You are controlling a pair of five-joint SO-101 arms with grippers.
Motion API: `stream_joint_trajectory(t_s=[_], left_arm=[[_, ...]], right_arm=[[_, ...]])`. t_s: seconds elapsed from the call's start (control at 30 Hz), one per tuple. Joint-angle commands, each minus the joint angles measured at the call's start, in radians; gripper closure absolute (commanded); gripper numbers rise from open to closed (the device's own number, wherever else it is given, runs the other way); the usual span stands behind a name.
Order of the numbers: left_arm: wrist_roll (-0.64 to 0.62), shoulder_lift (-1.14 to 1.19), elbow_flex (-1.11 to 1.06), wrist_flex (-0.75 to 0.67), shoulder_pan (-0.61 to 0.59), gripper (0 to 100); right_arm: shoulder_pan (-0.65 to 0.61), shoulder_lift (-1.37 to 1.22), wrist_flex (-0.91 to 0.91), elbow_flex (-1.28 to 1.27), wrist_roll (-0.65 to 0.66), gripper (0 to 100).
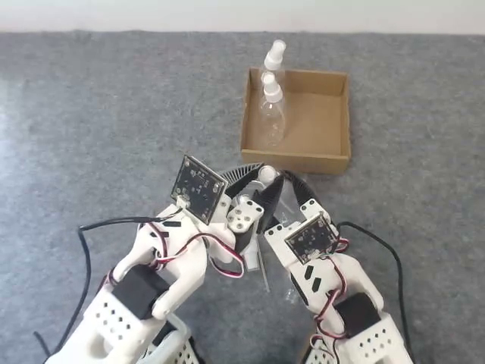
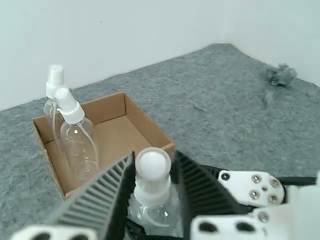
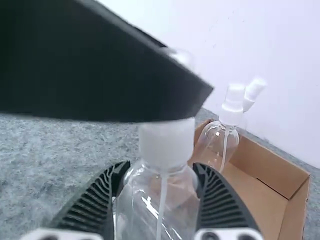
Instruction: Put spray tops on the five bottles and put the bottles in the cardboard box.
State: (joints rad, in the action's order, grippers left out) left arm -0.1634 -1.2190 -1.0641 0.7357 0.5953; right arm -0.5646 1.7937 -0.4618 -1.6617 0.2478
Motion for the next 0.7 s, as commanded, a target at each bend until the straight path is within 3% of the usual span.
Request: stream_joint_trajectory(t_s=[0.0,0.4,0.67], left_arm=[[-0.026,-0.002,0.027,-0.021,-0.005,79],[-0.037,-0.003,0.174,0.13,-0.011,77],[-0.035,-0.003,0.318,0.239,-0.169,77]], right_arm=[[0.008,0.015,-0.001,-0.021,0.006,94.7],[0.056,0.015,-0.002,-0.021,0.006,94.7],[0.079,0.015,-0.001,-0.021,0.006,94.7]])
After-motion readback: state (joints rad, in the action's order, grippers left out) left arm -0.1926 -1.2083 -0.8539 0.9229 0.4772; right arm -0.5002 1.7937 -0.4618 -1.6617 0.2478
